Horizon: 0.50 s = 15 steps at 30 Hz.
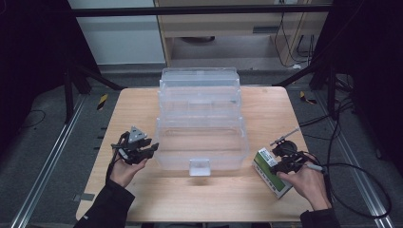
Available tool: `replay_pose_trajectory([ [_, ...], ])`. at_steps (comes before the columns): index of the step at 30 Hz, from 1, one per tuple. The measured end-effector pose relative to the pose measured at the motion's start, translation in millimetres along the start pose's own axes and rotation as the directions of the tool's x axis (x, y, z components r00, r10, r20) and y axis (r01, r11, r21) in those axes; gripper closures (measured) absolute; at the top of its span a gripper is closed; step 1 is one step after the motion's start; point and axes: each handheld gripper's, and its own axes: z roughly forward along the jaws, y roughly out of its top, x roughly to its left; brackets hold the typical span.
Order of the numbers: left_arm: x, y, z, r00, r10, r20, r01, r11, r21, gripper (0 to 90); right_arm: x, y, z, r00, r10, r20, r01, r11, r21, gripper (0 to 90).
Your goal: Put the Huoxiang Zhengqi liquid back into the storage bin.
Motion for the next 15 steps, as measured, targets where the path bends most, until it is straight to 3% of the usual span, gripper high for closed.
replay_pose_trajectory([
  [5,-0.1,0.0,0.0,1.0000,0.000,-0.001,0.000,1.0000,0.000,61.8,-2.0,2.1,-14.5,0.9997,0.016,0.018,-0.014,0.998,-0.066,64.0],
  [15,-0.6,0.3,0.1,1.0000,-0.002,0.002,0.002,1.0000,0.001,62.8,-7.9,14.7,-49.2,0.9988,0.024,0.044,-0.014,0.978,-0.207,64.1],
])
